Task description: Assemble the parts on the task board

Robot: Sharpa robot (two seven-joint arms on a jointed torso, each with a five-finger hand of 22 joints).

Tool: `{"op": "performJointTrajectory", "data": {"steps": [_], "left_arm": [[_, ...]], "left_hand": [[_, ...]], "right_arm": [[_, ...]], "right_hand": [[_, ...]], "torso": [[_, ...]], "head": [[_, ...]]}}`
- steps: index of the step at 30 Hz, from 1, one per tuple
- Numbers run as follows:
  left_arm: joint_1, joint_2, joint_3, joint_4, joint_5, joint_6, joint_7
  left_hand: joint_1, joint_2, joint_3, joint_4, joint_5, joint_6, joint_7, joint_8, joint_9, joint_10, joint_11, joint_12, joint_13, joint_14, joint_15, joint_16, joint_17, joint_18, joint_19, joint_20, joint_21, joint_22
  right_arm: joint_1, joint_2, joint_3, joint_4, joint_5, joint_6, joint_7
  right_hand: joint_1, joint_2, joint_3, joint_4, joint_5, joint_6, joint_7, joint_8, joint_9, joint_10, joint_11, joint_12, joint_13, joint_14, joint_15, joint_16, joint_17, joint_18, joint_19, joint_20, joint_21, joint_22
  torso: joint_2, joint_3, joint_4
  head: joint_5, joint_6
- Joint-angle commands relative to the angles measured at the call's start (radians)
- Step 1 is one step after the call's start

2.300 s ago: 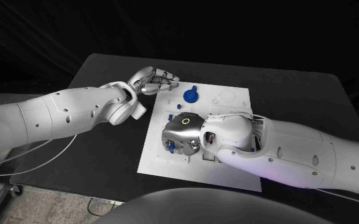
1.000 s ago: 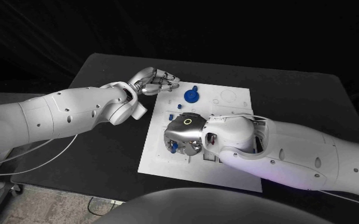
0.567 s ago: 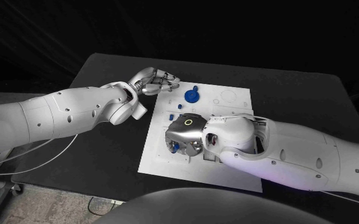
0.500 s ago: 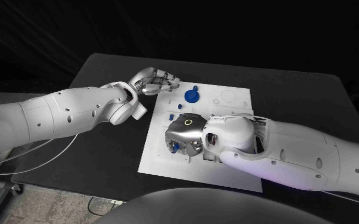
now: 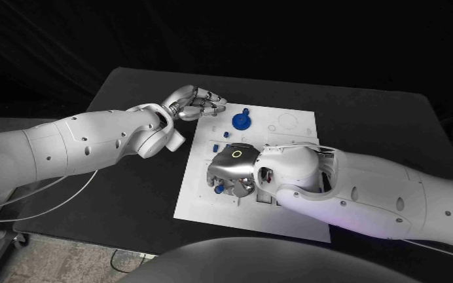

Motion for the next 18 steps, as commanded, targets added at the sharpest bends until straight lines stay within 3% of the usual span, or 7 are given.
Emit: {"op": "performJointTrajectory", "data": {"steps": [1, 7, 13, 18], "left_arm": [[0.0, 0.003, 0.001, 0.001, 0.004, 0.016, 0.003], [0.0, 0.002, 0.001, 0.0, 0.004, 0.017, 0.002], [0.0, 0.0, 0.001, 0.003, 0.004, 0.016, 0.002], [0.0, -0.007, 0.001, 0.006, 0.004, 0.015, 0.001]], "left_hand": [[0.002, 0.012, -0.004, 0.001, 0.004, 0.003, 0.005, 0.004, -0.001, 0.003, 0.001, 0.005, 0.001, 0.005, -0.002, 0.006, -0.001, -0.014, 0.006, 0.002, 0.004, -0.001], [0.002, 0.012, -0.004, 0.001, 0.004, 0.003, 0.005, 0.004, -0.001, 0.003, 0.001, 0.005, 0.001, 0.005, -0.002, 0.006, -0.001, -0.014, 0.006, 0.002, 0.004, -0.001], [0.003, 0.014, -0.005, 0.001, 0.004, 0.004, 0.006, 0.004, -0.001, 0.004, 0.002, 0.006, 0.001, 0.005, -0.001, 0.007, -0.001, -0.014, 0.007, 0.002, 0.005, -0.002], [0.003, 0.014, -0.005, 0.001, 0.004, 0.004, 0.006, 0.004, -0.001, 0.004, 0.002, 0.006, 0.001, 0.005, -0.001, 0.007, -0.001, -0.014, 0.007, 0.002, 0.005, -0.002]], "right_arm": [[-0.001, -0.001, -0.001, -0.001, 0.019, -0.007, 0.01], [-0.001, -0.009, -0.001, -0.003, 0.035, -0.074, 0.025], [-0.002, -0.048, -0.001, 0.006, 0.074, -0.144, 0.044], [0.006, -0.13, 0.003, 0.037, 0.138, -0.212, 0.056]], "right_hand": [[-0.03, -0.011, -0.009, 0.024, -0.029, -0.116, -0.033, -0.002, -0.032, -0.086, 0.016, -0.045, -0.017, -0.003, 0.015, -0.007, 0.002, 0.006, -0.012, 0.005, -0.014, 0.009], [-0.062, -0.014, -0.067, 0.057, -0.079, -0.253, -0.079, 0.002, -0.086, -0.231, 0.041, -0.073, -0.017, -0.025, 0.031, -0.009, 0.009, 0.01, -0.014, 0.025, -0.063, -0.018], [-0.066, -0.013, -0.102, 0.075, -0.102, -0.25, -0.08, 0.006, -0.097, -0.279, 0.045, -0.061, -0.008, -0.036, 0.033, -0.008, 0.012, 0.01, -0.013, 0.032, -0.085, -0.03], [-0.064, -0.018, -0.128, 0.094, -0.116, -0.237, -0.07, 0.01, -0.102, -0.305, 0.049, -0.041, 0.001, -0.039, 0.037, -0.003, 0.016, 0.01, -0.006, 0.034, -0.098, -0.037]], "torso": [[0.0, -0.0003, 0.0004], [0.0, -0.0004, 0.0008], [0.001, -0.0002, 0.001], [0.0, -0.0003, -0.0025]], "head": [[0.0, 0.0], [-0.001, 0.0], [0.0, 0.0], [-0.005, 0.0]]}}
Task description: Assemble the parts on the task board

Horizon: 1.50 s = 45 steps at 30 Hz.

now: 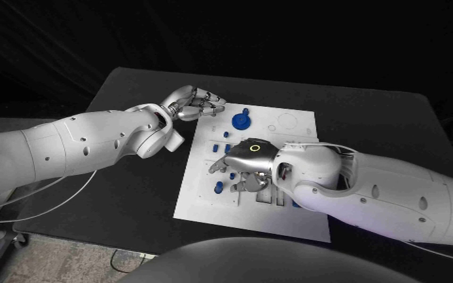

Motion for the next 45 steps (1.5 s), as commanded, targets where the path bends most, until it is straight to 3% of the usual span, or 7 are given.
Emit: {"op": "performJointTrajectory", "data": {"steps": [1, 12, 15, 23, 32, 40, 45], "left_arm": [[0.0, -0.004, 0.001, 0.004, 0.004, 0.013, 0.004], [-0.002, -0.008, 0.0, 0.003, 0.004, 0.01, 0.005], [-0.005, -0.009, 0.0, 0.003, 0.005, 0.007, 0.009], [-0.013, -0.016, 0.0, 0.006, 0.019, -0.009, 0.033], [-0.018, -0.019, 0.0, 0.006, 0.022, -0.009, 0.038], [-0.02, -0.021, 0.001, 0.006, 0.022, -0.003, 0.036], [-0.021, -0.026, 0.001, 0.007, 0.022, -0.001, 0.035]], "left_hand": [[-0.002, 0.009, -0.005, 0.001, 0.004, 0.004, 0.006, 0.004, -0.001, 0.004, 0.002, 0.006, 0.001, 0.005, -0.001, 0.007, -0.001, -0.014, 0.007, 0.002, 0.005, -0.002], [-0.001, 0.009, -0.006, 0.001, 0.004, 0.004, 0.006, 0.005, -0.002, 0.004, 0.002, 0.006, 0.001, 0.006, -0.001, 0.007, -0.001, -0.014, 0.007, 0.002, 0.005, -0.002], [-0.001, 0.01, -0.006, 0.001, 0.005, 0.004, 0.006, 0.005, -0.002, 0.004, 0.002, 0.006, 0.001, 0.006, -0.001, 0.007, -0.001, -0.014, 0.007, 0.002, 0.005, -0.002], [0.006, 0.012, -0.006, -0.001, 0.009, 0.004, 0.005, 0.004, -0.002, 0.005, 0.002, 0.007, 0.001, 0.009, -0.001, 0.011, -0.001, -0.015, 0.01, 0.001, 0.008, -0.003], [0.01, 0.014, -0.007, -0.001, 0.013, 0.004, 0.004, 0.004, -0.003, 0.005, 0.002, 0.008, 0.001, 0.011, -0.002, 0.013, -0.001, -0.015, 0.011, 0.001, 0.009, -0.004], [0.012, 0.015, -0.007, -0.001, 0.015, 0.004, 0.005, 0.004, -0.003, 0.006, 0.003, 0.008, 0.001, 0.011, -0.001, 0.013, -0.001, -0.015, 0.012, 0.001, 0.01, -0.004], [0.012, 0.016, -0.007, 0.0, 0.016, 0.003, 0.005, 0.004, -0.003, 0.006, 0.003, 0.009, 0.001, 0.011, -0.001, 0.014, -0.001, -0.015, 0.012, 0.001, 0.01, -0.004]], "right_arm": [[0.013, -0.052, 0.004, 0.025, 0.09, -0.11, 0.031], [0.094, -0.27, 0.006, 0.104, 0.372, -0.18, 0.032], [0.1, -0.312, 0.005, 0.107, 0.426, -0.17, 0.002], [0.101, -0.38, 0.0, 0.08, 0.449, -0.081, -0.183], [0.086, -0.415, -0.002, 0.086, 0.421, 0.004, -0.377], [0.056, -0.43, -0.003, 0.117, 0.298, 0.02, -0.469], [0.037, -0.445, -0.004, 0.159, 0.236, 0.012, -0.502]], "right_hand": [[-0.002, 0.0, -0.013, 0.007, -0.002, 0.013, 0.007, 0.007, -0.003, -0.009, 0.002, 0.019, 0.007, -0.007, 0.0, 0.005, 0.003, 0.01, 0.005, 0.008, -0.01, -0.003], [0.036, 0.017, -0.026, 0.02, 0.035, 0.112, 0.098, 0.047, 0.003, 0.13, -0.029, 0.27, 0.13, 0.002, -0.005, 0.03, 0.014, 0.011, 0.035, 0.006, -0.023, 0.003], [0.016, 0.02, -0.054, 0.025, 0.037, 0.175, 0.084, 0.094, 0.026, 0.159, -0.066, 0.601, 0.386, 0.097, -0.033, 0.177, 0.14, -0.004, 0.095, -0.019, 0.09, 0.042], [-0.253, 0.061, -0.154, 0.152, 0.09, 0.277, 0.025, 0.254, 0.143, 0.716, -0.117, 1.305, 1.266, 0.375, -0.084, 0.666, 0.643, -0.099, 0.321, -0.073, 0.835, 0.206], [-0.464, 0.108, -0.202, 0.163, 0.067, 0.357, -0.039, 0.442, 0.372, 0.773, -0.172, 1.347, 1.341, 0.421, -0.14, 0.809, 0.808, -0.154, 0.371, -0.126, 1.205, 0.276], [-0.495, 0.087, -0.176, 0.168, 0.036, 0.254, -0.024, 0.436, 0.535, 0.773, -0.154, 1.347, 1.341, 0.423, -0.126, 0.824, 0.825, -0.163, 0.374, -0.118, 1.261, 0.288], [-0.498, 0.079, -0.168, 0.169, 0.042, 0.231, -0.018, 0.428, 0.583, 0.773, -0.155, 1.347, 1.341, 0.412, -0.125, 0.78, 0.768, -0.158, 0.368, -0.114, 1.239, 0.28]], "torso": [[-0.001, -0.0004, -0.0034], [-0.002, 0.0004, -0.0016], [-0.002, 0.0021, -0.0012], [-0.003, 0.0009, 0.0011], [-0.001, -0.0004, 0.0005], [0.0, 0.0006, -0.0002], [0.0, 0.0009, -0.0009]], "head": [[-0.005, 0.0], [-0.029, 0.0], [-0.034, 0.0], [-0.05, 0.0], [-0.055, 0.0], [-0.056, 0.0], [-0.057, 0.0]]}}
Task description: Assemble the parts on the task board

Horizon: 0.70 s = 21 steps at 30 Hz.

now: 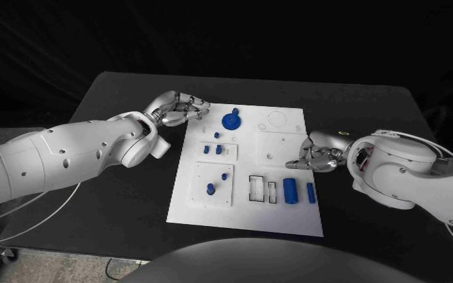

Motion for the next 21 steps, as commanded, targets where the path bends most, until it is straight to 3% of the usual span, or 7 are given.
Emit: {"op": "performJointTrajectory", "data": {"steps": [1, 12, 16, 21], "left_arm": [[-0.001, -0.002, 0.001, 0.003, 0.007, 0.005, 0.015], [-0.005, -0.001, 0.001, 0.0, 0.007, 0.015, 0.012], [-0.006, -0.001, 0.001, -0.001, 0.007, 0.017, 0.01], [-0.006, -0.004, 0.001, 0.0, 0.007, 0.02, 0.007]], "left_hand": [[0.003, 0.007, -0.007, 0.0, 0.003, 0.003, 0.005, 0.004, -0.001, 0.006, 0.003, 0.005, 0.001, 0.008, 0.002, 0.005, -0.001, -0.015, 0.005, 0.001, 0.006, -0.001], [0.004, 0.008, -0.007, 0.0, 0.005, 0.003, 0.005, 0.004, -0.002, 0.006, 0.004, 0.005, 0.001, 0.008, 0.003, 0.005, -0.001, -0.015, 0.005, 0.001, 0.006, -0.001], [0.004, 0.01, -0.007, 0.001, 0.006, 0.003, 0.005, 0.004, -0.002, 0.006, 0.005, 0.006, 0.001, 0.008, 0.003, 0.006, -0.001, -0.016, 0.006, 0.001, 0.007, -0.002], [0.004, 0.01, -0.007, 0.001, 0.006, 0.003, 0.005, 0.004, -0.002, 0.006, 0.005, 0.006, 0.001, 0.008, 0.003, 0.006, -0.001, -0.016, 0.006, 0.001, 0.007, -0.002]], "right_arm": [[-0.011, -0.009, 0.0, 0.031, -0.109, 0.021, -0.078], [-0.03, -0.025, -0.001, 0.09, -0.139, 0.003, -0.098], [-0.038, -0.026, -0.001, 0.096, -0.139, -0.003, -0.1], [-0.048, -0.025, -0.001, 0.098, -0.139, -0.003, -0.107]], "right_hand": [[-0.004, -0.012, 0.009, -0.001, 0.008, -0.009, -0.002, -0.006, 0.027, 0.105, 0.005, 0.004, 0.263, 0.09, 0.007, -0.021, 0.179, 0.0, 0.089, 0.009, -0.013, 0.245], [-0.033, -0.017, 0.016, 0.002, -0.001, 0.017, -0.012, -0.003, 0.083, 0.105, -0.005, 0.004, 0.263, 0.089, 0.006, -0.03, 0.163, -0.002, 0.089, 0.011, -0.005, 0.247], [-0.083, -0.022, 0.015, 0.004, -0.071, 0.027, -0.016, -0.002, 0.115, 0.105, -0.009, 0.004, 0.263, 0.09, 0.002, -0.028, 0.164, -0.002, 0.089, 0.008, -0.002, 0.247], [-0.13, -0.053, 0.011, 0.006, -0.087, 0.033, -0.019, -0.005, 0.143, 0.105, -0.012, 0.004, 0.263, 0.091, -0.003, -0.025, 0.165, -0.002, 0.09, 0.004, 0.001, 0.248]], "torso": [[0.0, 0.0005, -0.0013], [0.0, -0.0004, -0.0005], [0.0, -0.0001, -0.0002], [0.0, 0.0001, 0.0001]], "head": [[0.0, 0.0], [-0.006, 0.0], [-0.005, 0.0], [-0.002, 0.0]]}}
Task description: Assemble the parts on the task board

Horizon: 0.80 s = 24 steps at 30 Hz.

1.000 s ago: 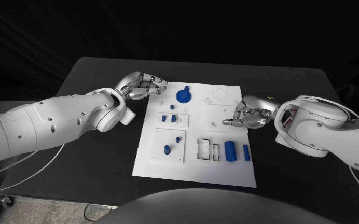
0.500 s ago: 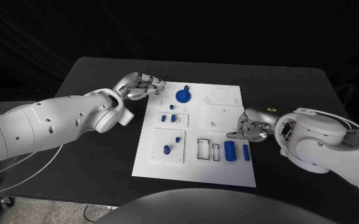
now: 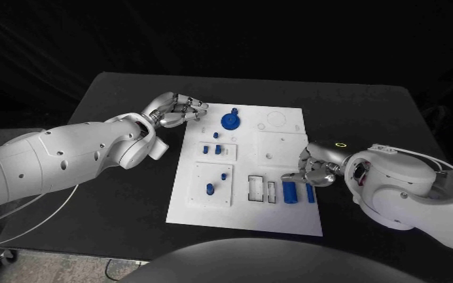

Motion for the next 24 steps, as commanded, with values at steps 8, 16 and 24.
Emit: {"op": "performJointTrajectory", "data": {"steps": [8, 16, 24], "left_arm": [[-0.002, 0.001, 0.001, 0.0, 0.006, 0.021, 0.004], [-0.006, 0.004, 0.001, -0.005, 0.006, 0.026, 0.003], [-0.01, 0.005, 0.001, -0.008, 0.006, 0.027, 0.003]], "left_hand": [[0.0, 0.007, -0.007, 0.001, 0.007, 0.004, 0.006, 0.004, -0.001, 0.002, 0.002, 0.006, 0.001, 0.005, 0.0, 0.006, -0.001, -0.016, 0.006, 0.002, 0.007, -0.001], [0.0, 0.008, -0.008, 0.001, 0.007, 0.004, 0.007, 0.004, -0.001, 0.003, 0.003, 0.006, 0.001, 0.005, 0.0, 0.006, -0.001, -0.016, 0.006, 0.002, 0.007, -0.001], [0.0, 0.008, -0.008, 0.001, 0.007, 0.004, 0.007, 0.004, -0.001, 0.003, 0.003, 0.006, 0.001, 0.005, 0.0, 0.006, -0.001, -0.016, 0.006, 0.002, 0.007, -0.001]], "right_arm": [[-0.014, 0.005, -0.001, 0.004, -0.032, 0.009, -0.028], [-0.021, 0.013, -0.002, 0.002, -0.035, 0.032, -0.031], [-0.028, 0.032, -0.002, -0.013, -0.02, 0.053, -0.026]], "right_hand": [[-0.056, -0.005, -0.03, 0.002, -0.007, 0.016, -0.006, -0.013, 0.026, 0.105, -0.009, 0.004, 0.263, 0.086, -0.009, 0.003, 0.164, -0.002, 0.089, -0.007, 0.003, 0.248], [-0.048, -0.002, -0.039, 0.0, -0.006, 0.017, -0.006, -0.027, 0.023, 0.105, -0.009, 0.004, 0.263, 0.086, -0.009, 0.001, 0.16, -0.001, 0.087, -0.007, 0.0, 0.246], [-0.017, 0.001, -0.044, -0.001, -0.006, 0.032, -0.007, -0.04, 0.023, 0.105, -0.009, 0.004, 0.263, 0.085, -0.009, -0.001, 0.156, -0.001, 0.086, -0.007, -0.003, 0.245]], "torso": [[0.0, -0.0011, 0.0], [0.0, -0.0008, -0.0001], [0.0, -0.0004, 0.0011]], "head": [[0.001, 0.0], [-0.002, 0.0], [0.0, 0.0]]}}
